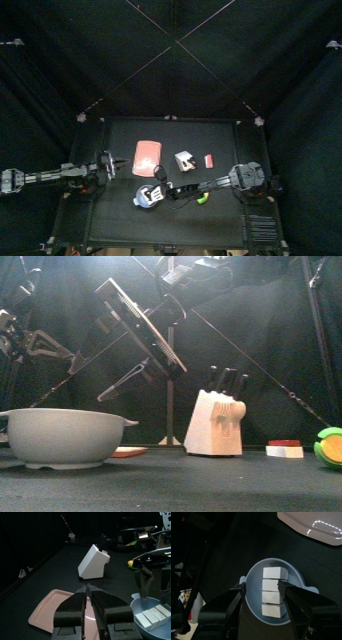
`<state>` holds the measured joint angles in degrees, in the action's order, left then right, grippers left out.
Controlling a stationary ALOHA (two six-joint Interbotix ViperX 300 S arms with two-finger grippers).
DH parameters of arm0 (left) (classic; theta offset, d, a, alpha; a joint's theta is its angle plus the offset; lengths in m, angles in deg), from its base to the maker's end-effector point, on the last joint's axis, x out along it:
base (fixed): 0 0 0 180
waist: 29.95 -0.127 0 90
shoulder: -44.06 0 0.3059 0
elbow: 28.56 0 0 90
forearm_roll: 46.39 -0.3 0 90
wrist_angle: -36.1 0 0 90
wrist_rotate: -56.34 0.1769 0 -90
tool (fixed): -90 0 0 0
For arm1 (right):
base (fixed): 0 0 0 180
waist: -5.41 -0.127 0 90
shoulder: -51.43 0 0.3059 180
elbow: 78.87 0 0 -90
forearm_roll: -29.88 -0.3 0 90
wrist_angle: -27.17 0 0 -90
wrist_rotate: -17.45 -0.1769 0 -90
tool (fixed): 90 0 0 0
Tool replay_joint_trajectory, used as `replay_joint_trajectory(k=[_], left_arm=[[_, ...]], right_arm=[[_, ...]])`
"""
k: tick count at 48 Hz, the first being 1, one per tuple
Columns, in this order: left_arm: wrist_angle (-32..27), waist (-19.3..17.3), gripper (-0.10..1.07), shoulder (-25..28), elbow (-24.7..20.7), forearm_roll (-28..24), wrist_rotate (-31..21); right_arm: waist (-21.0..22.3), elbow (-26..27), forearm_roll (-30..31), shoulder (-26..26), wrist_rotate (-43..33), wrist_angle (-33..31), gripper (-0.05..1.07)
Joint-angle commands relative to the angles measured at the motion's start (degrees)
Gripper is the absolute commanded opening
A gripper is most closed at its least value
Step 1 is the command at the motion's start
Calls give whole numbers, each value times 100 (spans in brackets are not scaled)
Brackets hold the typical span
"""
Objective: Put sushi roll in bowl
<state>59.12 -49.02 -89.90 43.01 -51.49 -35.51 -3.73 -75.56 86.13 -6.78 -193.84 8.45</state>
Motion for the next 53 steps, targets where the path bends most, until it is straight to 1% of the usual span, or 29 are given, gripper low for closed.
replay_joint_trajectory(k=[1,17,22,28,35,42,49,53], left_arm=[[53,-18,54,26,-70,0,9],[53,-18,54,35,-105,9,0],[53,0,54,35,-123,9,0],[70,9,54,26,-132,0,9],[105,9,54,26,-185,0,9],[105,18,54,35,-220,-9,9],[105,26,54,26,-255,-9,9],[105,26,54,26,-264,-9,9]], right_arm=[[9,176,123,-132,9,18,88],[9,229,88,-149,9,-176,87],[0,158,62,-246,18,-308,87],[-9,-18,-18,-457,18,-677,87],[-18,-44,35,-615,26,-1230,87],[26,105,211,-677,26,-1485,87],[35,272,396,-677,35,-1556,87],[132,360,501,-686,35,-1644,87]])
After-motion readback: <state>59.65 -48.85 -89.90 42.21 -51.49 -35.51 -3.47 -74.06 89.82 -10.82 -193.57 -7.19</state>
